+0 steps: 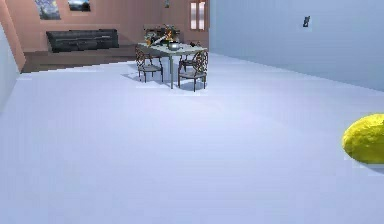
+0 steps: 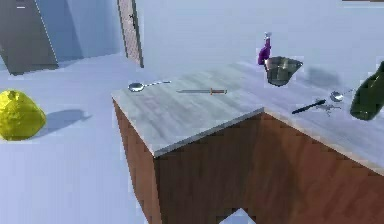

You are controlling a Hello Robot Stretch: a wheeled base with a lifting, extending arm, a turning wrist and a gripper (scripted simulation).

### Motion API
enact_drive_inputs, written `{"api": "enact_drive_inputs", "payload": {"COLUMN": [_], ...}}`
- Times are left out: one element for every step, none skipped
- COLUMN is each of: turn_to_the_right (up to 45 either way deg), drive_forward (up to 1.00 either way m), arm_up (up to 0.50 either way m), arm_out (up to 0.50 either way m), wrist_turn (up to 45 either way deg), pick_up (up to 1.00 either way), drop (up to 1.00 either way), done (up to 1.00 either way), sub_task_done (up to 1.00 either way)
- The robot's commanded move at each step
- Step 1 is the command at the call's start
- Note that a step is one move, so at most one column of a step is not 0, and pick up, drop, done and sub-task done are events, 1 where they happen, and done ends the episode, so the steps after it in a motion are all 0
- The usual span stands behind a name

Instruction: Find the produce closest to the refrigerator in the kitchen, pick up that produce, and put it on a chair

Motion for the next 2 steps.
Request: {"api": "enact_drive_inputs", "payload": {"turn_to_the_right": [0.0, 12.0], "drive_forward": [0.40, 0.00], "arm_up": [0.00, 0.00], "arm_out": [0.00, 0.00], "wrist_turn": [0.0, 0.0], "pick_up": [0.00, 0.00], "drop": [0.00, 0.00], "done": [0.00, 0.00], "sub_task_done": [0.00, 0.00]}}
